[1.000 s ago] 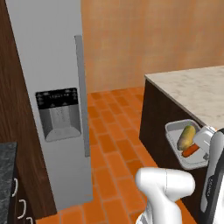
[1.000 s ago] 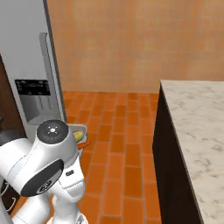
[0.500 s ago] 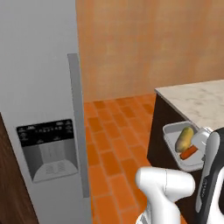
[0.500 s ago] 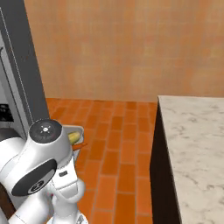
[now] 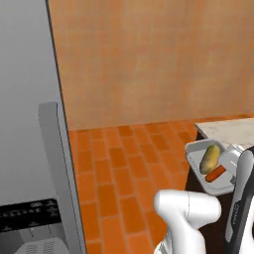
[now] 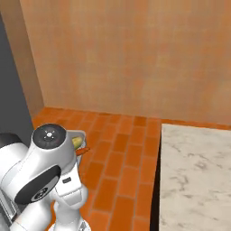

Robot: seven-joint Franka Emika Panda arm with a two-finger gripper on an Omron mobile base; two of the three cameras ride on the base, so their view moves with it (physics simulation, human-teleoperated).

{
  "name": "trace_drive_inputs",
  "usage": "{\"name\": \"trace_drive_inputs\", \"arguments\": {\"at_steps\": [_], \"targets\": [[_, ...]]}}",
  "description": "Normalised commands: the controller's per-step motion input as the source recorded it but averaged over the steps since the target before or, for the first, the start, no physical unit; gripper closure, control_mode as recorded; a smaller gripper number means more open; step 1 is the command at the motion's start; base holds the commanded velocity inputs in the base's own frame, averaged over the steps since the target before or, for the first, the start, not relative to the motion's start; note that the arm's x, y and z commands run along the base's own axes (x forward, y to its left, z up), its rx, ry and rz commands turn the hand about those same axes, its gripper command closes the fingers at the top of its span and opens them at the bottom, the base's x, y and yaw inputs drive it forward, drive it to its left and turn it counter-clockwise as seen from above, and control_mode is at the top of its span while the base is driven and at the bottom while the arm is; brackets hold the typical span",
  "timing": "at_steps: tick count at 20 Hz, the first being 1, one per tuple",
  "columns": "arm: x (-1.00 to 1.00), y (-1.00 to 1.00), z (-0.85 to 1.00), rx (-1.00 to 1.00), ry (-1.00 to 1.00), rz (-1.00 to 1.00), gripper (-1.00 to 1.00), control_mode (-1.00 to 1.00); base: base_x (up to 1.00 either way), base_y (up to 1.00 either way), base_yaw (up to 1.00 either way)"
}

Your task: Take the meat container that has the chicken drumstick and place it on the second highest rack of the freezer. Then take the vegetable container that has the cucumber and carrot and place it on the highest rack of the freezer.

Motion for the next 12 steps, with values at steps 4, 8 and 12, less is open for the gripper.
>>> {"name": "trace_drive_inputs", "arguments": {"at_steps": [4, 8, 12], "targets": [[0.00, 0.00, 0.00, 0.00, 0.00, 0.00, 1.00, 1.00, 1.00, -0.04, 0.31], [0.00, 0.00, 0.00, 0.00, 0.00, 0.00, 1.00, 1.00, 1.00, -0.01, 0.42], [0.00, 0.00, 0.00, 0.00, 0.00, 0.00, 1.00, 1.00, 0.84, -0.01, 0.77]]}}
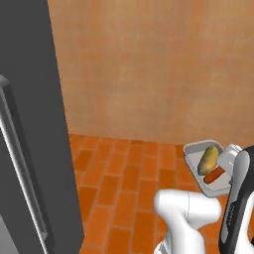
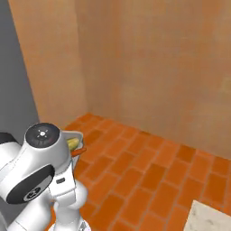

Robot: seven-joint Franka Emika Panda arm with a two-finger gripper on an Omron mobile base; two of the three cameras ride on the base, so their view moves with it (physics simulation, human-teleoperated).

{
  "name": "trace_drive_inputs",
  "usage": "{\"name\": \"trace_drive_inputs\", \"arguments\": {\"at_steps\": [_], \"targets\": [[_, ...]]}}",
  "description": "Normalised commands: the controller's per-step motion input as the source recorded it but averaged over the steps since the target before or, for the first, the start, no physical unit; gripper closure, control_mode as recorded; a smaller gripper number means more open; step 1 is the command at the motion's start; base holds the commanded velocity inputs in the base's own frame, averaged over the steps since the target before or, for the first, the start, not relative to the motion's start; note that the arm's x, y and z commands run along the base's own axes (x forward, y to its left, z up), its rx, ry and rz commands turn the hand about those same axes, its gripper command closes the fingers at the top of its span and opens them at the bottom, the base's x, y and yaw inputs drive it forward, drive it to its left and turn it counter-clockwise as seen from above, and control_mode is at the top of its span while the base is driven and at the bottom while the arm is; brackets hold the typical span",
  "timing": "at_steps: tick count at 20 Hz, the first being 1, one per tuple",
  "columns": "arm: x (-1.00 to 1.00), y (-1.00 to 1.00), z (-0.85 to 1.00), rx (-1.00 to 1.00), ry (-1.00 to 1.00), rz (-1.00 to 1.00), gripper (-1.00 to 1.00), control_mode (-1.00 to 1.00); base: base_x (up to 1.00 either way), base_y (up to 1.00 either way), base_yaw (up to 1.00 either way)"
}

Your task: Take the meat container that has the chicken drumstick and place it on the second highest rack of the freezer. Then take the vegetable container that has the cucumber and carrot and place it on the highest rack of the freezer.

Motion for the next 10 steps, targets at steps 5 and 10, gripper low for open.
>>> {"name": "trace_drive_inputs", "arguments": {"at_steps": [5, 10], "targets": [[0.00, 0.00, 0.00, 0.00, 0.00, 0.00, 1.00, 1.00, 0.59, -0.04, 0.92], [0.00, 0.00, 0.00, 0.00, 0.00, 0.00, 1.00, 1.00, 0.25, 0.00, 1.00]]}}
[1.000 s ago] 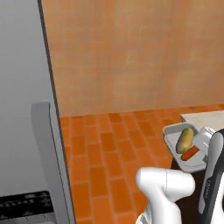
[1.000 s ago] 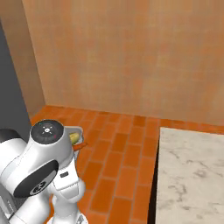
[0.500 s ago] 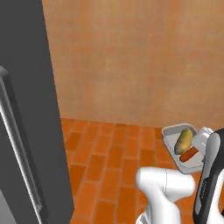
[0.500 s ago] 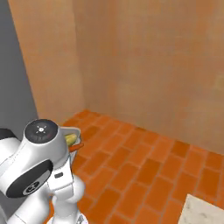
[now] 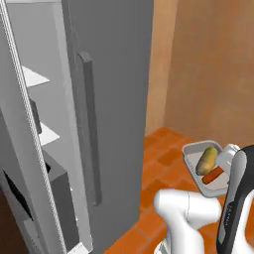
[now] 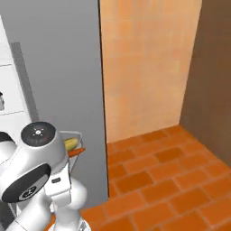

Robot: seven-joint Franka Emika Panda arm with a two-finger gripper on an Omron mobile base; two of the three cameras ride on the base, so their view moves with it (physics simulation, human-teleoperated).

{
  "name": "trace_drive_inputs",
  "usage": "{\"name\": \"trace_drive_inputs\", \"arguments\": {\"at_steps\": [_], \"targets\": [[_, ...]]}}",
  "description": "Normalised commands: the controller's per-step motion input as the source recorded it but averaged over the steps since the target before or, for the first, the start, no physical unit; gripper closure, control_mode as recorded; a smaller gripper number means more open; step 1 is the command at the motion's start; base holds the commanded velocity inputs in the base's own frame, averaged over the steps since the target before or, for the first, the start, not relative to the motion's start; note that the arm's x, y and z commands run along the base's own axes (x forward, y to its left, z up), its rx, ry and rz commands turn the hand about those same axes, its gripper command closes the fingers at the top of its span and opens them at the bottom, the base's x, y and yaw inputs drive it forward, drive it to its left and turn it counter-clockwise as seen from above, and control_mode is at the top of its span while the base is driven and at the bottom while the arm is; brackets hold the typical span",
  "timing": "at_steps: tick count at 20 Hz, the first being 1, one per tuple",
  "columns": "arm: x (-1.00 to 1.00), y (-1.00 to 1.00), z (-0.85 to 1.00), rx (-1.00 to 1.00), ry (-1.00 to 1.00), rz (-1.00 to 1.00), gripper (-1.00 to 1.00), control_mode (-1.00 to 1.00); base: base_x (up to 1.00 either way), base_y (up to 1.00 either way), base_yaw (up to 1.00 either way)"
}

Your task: Take the meat container that has the chicken drumstick and place it on the second highest rack of the freezer. Then take the vegetable container that has the cucumber and carrot and place it on the highest rack of the freezer.

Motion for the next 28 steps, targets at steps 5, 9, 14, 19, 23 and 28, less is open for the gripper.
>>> {"name": "trace_drive_inputs", "arguments": {"at_steps": [5, 9, 14, 19, 23, 28], "targets": [[0.00, 0.00, 0.00, 0.00, 0.00, 0.00, 1.00, 1.00, 0.08, -0.06, 0.92], [0.00, 0.00, 0.00, 0.00, 0.00, 0.00, 1.00, 1.00, 0.06, -0.03, 0.61], [0.00, 0.00, 0.00, 0.00, 0.00, 0.00, 1.00, 1.00, 0.08, 0.00, 0.38], [0.00, 0.00, 0.00, 0.00, 0.00, 0.00, 1.00, 1.00, 0.28, -0.05, 0.21], [0.00, 0.00, 0.00, 0.00, 0.00, 0.00, 1.00, 1.00, 0.41, 0.00, 0.19], [0.00, 0.00, 0.00, 0.00, 0.00, 0.00, 1.00, 1.00, 0.63, -0.05, 0.35]]}}
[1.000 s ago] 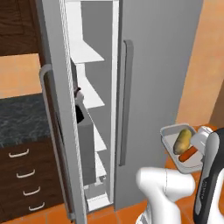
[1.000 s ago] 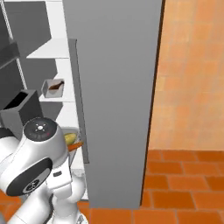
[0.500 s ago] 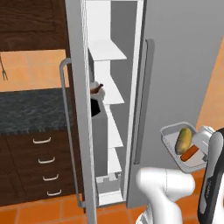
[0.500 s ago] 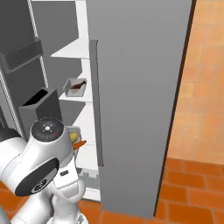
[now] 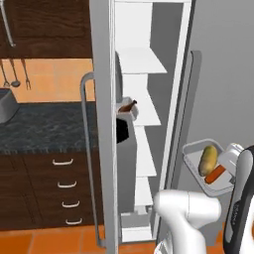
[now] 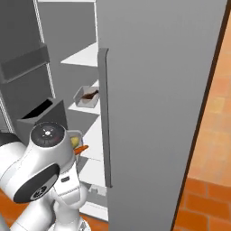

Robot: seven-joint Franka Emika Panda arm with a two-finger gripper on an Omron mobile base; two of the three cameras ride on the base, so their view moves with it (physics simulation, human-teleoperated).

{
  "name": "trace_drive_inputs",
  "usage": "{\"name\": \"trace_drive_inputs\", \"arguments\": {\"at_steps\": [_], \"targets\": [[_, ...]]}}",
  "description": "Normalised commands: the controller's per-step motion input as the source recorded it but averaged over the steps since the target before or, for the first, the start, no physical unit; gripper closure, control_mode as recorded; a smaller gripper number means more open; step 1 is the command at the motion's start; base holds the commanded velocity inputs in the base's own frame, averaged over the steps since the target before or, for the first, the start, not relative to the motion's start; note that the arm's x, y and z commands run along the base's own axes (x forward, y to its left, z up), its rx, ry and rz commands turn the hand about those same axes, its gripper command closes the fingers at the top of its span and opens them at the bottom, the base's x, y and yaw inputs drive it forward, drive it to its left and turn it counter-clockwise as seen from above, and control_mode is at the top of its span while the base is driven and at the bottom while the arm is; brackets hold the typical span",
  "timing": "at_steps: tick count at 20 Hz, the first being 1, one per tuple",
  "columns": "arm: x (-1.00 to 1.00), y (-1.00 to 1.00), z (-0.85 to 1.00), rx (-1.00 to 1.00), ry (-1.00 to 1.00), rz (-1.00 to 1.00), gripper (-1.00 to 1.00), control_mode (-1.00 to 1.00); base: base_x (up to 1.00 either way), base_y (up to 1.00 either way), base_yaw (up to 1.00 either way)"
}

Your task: Take the meat container that has the chicken drumstick and place it on the second highest rack of the freezer. Then take the vegetable container that has the cucumber and carrot and place it on the highest rack of the freezer.

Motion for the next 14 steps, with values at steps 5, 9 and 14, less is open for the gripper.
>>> {"name": "trace_drive_inputs", "arguments": {"at_steps": [5, 9, 14], "targets": [[0.00, 0.00, 0.00, 0.00, 0.00, 0.00, 1.00, 1.00, 0.20, -0.59, 0.27], [0.00, 0.00, 0.00, 0.00, 0.00, 0.00, 1.00, 1.00, 0.41, -0.14, 0.27], [0.00, 0.00, 0.00, 0.00, 0.00, 0.00, 1.00, 1.00, 0.37, 0.00, 0.26]]}}
